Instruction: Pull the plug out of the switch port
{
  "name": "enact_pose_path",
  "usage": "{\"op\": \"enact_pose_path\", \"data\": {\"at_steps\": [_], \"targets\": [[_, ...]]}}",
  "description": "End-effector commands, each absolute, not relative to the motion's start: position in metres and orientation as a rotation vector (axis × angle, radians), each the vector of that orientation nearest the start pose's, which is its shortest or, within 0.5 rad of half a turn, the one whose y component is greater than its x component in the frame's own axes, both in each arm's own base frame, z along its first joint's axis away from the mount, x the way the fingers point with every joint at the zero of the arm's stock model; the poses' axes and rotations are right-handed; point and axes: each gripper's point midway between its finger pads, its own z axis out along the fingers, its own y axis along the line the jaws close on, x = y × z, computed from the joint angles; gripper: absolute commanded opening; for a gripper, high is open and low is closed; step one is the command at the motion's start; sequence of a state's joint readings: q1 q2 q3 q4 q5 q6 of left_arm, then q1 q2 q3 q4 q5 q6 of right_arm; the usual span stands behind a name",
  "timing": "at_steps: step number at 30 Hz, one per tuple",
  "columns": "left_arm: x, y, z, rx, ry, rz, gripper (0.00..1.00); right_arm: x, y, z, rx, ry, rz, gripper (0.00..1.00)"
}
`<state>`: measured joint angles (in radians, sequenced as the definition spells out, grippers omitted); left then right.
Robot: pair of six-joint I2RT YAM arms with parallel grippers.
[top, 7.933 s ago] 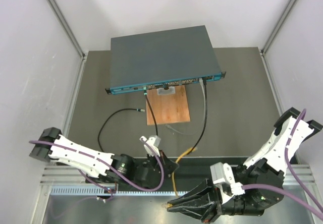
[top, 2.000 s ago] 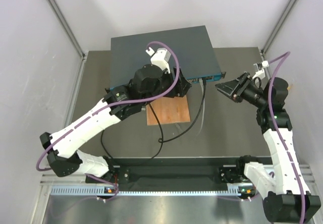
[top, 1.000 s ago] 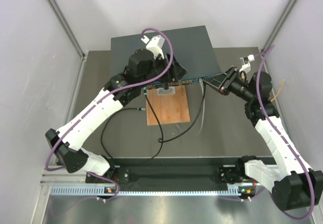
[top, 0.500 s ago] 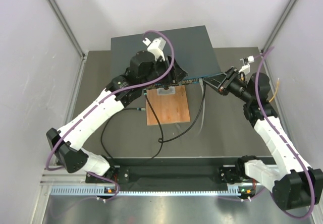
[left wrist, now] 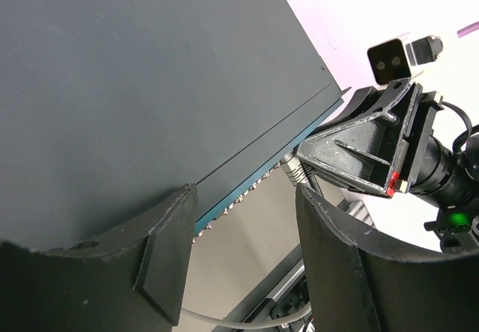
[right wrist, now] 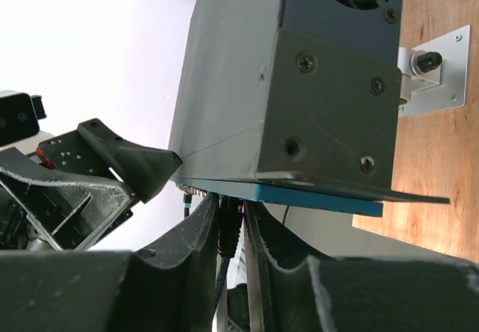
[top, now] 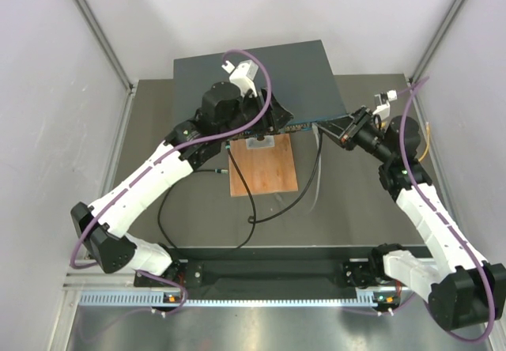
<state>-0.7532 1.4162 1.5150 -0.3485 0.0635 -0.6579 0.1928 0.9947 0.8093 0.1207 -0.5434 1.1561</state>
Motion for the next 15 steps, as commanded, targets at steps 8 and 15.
{"op": "enact_pose_path", "data": {"at_steps": [8, 15], "targets": [[0.296, -0.326, 0.382, 0.135, 1.887, -1.065, 0.61, 0.309, 0.178, 0.329, 0.494, 1.699, 1.443, 0.24], [0.294, -0.327, 0.380, 0.136, 1.889, -1.080, 0.61, 0.310, 0.176, 0.333, 0.501, 1.683, 1.443, 0.25]]}}
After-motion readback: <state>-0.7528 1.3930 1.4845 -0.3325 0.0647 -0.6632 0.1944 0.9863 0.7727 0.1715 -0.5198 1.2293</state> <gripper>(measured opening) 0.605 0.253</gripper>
